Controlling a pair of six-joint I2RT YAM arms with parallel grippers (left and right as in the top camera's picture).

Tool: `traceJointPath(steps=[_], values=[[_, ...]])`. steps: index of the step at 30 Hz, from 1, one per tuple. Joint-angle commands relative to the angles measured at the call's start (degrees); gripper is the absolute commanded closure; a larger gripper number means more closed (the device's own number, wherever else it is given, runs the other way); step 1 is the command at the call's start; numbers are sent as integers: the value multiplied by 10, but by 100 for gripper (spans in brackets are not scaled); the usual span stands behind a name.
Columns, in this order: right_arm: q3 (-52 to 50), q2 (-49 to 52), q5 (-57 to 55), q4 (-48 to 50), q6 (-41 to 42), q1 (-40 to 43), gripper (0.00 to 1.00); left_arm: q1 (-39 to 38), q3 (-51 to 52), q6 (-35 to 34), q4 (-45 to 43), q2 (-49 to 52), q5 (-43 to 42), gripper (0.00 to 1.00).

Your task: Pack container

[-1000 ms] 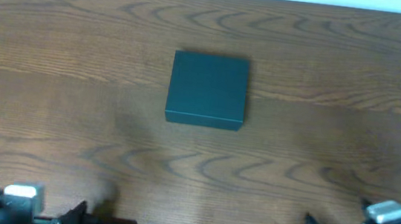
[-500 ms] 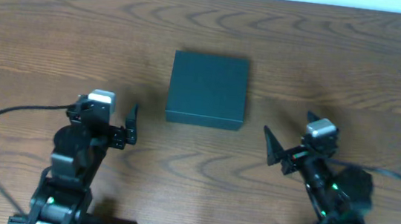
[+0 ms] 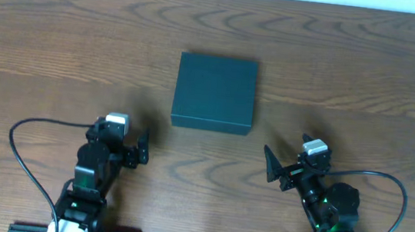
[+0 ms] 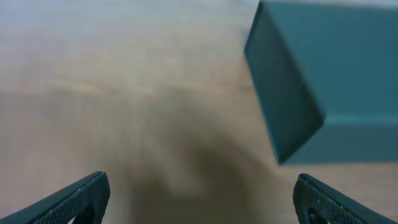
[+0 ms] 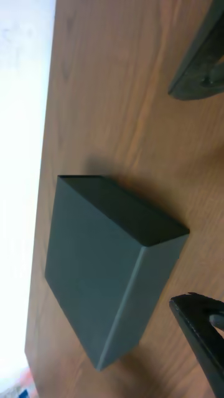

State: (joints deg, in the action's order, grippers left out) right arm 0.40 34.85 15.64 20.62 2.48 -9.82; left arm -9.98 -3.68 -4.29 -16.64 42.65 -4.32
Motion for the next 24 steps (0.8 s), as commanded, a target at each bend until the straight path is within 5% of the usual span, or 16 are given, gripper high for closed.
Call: traceJointPath(steps=[1, 6, 12, 24], values=[[-1, 0, -2, -12, 33, -2, 1, -2, 26, -30, -5, 1, 0, 5], [-1, 0, -25, -73, 41, -2, 1, -1, 34, -38, 24, 1, 59, 4], [-1, 0, -34, -232, 41, -2, 1, -1, 34, -39, 202, 1, 83, 4], [-1, -44, -34, -238, 41, -3, 1, 3, 34, -39, 207, -73, 79, 5]])
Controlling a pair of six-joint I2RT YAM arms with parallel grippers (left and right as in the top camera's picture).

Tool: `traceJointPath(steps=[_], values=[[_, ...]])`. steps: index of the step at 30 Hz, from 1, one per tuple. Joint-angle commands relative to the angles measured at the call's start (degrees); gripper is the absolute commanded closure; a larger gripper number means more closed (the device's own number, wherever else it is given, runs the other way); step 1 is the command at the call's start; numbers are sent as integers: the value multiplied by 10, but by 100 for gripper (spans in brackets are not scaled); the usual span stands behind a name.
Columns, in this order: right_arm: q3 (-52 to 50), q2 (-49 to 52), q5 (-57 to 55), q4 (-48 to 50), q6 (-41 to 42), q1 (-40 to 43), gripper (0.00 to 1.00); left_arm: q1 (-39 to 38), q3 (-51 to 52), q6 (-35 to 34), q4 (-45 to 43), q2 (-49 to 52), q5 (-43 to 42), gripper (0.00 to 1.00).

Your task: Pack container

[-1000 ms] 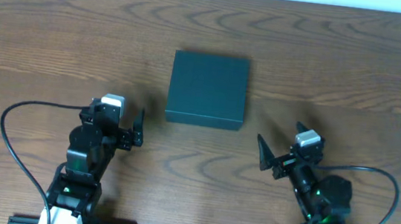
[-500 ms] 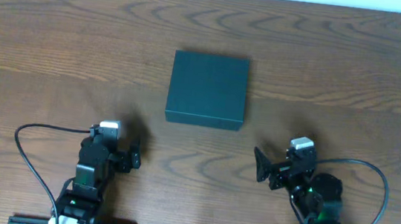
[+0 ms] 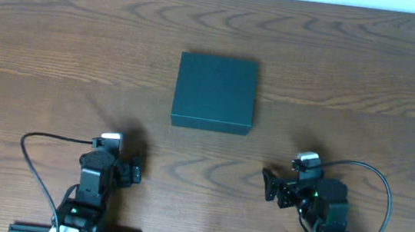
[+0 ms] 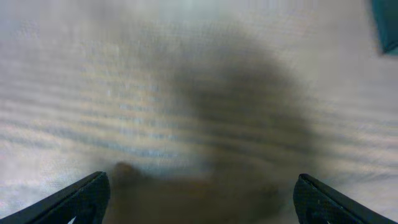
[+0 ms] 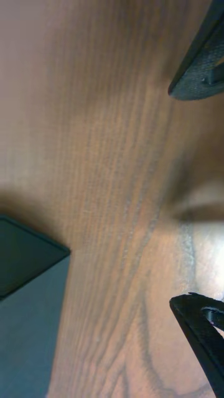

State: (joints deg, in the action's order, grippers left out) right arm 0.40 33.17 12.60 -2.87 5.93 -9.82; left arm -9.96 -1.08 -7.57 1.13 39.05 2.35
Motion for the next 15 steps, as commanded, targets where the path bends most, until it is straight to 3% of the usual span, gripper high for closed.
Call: traceJointPath(steps=[1, 10, 15], values=[[-1, -48, -4, -2, 7, -2, 1, 3, 8, -6, 30, -56, 12, 5], [-1, -264, -4, -2, 7, 57, 1, 3, 8, -6, 29, -303, 12, 4], [-1, -321, -4, -2, 7, 87, 1, 16, 8, -6, 29, -359, 12, 5]])
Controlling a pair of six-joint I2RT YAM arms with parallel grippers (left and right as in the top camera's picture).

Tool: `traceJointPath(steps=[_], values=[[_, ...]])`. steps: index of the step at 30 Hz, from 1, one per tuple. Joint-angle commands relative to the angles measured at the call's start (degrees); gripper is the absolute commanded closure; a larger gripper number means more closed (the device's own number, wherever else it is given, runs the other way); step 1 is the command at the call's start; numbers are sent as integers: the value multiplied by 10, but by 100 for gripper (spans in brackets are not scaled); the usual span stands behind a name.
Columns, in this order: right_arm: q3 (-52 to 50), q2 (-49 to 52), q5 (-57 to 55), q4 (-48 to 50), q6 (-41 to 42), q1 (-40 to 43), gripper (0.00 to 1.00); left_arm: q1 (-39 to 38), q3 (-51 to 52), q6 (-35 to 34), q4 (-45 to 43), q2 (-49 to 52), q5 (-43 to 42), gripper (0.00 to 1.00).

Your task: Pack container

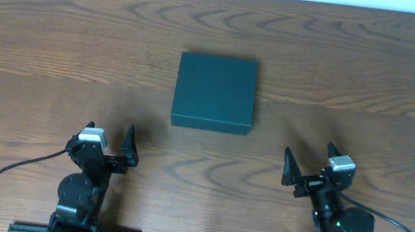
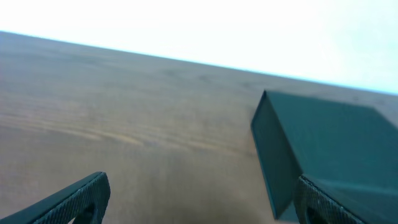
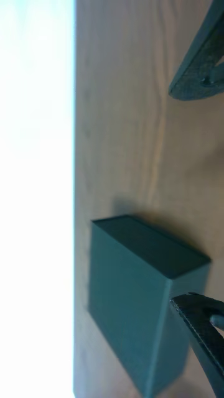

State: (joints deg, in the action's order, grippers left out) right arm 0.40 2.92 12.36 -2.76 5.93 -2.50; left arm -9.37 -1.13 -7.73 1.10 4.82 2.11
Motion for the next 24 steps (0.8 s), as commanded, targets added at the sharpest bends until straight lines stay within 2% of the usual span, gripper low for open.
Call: traceJointPath(steps=[1, 7, 24], values=[[-1, -25, -2, -3, 7, 18, 1, 20, 9, -4, 30, -24, 14, 5], [-1, -26, -2, -3, 7, 22, 1, 99, 9, -4, 30, -47, 15, 5], [-1, -26, -2, -3, 7, 22, 1, 101, 9, -4, 30, -46, 15, 5]])
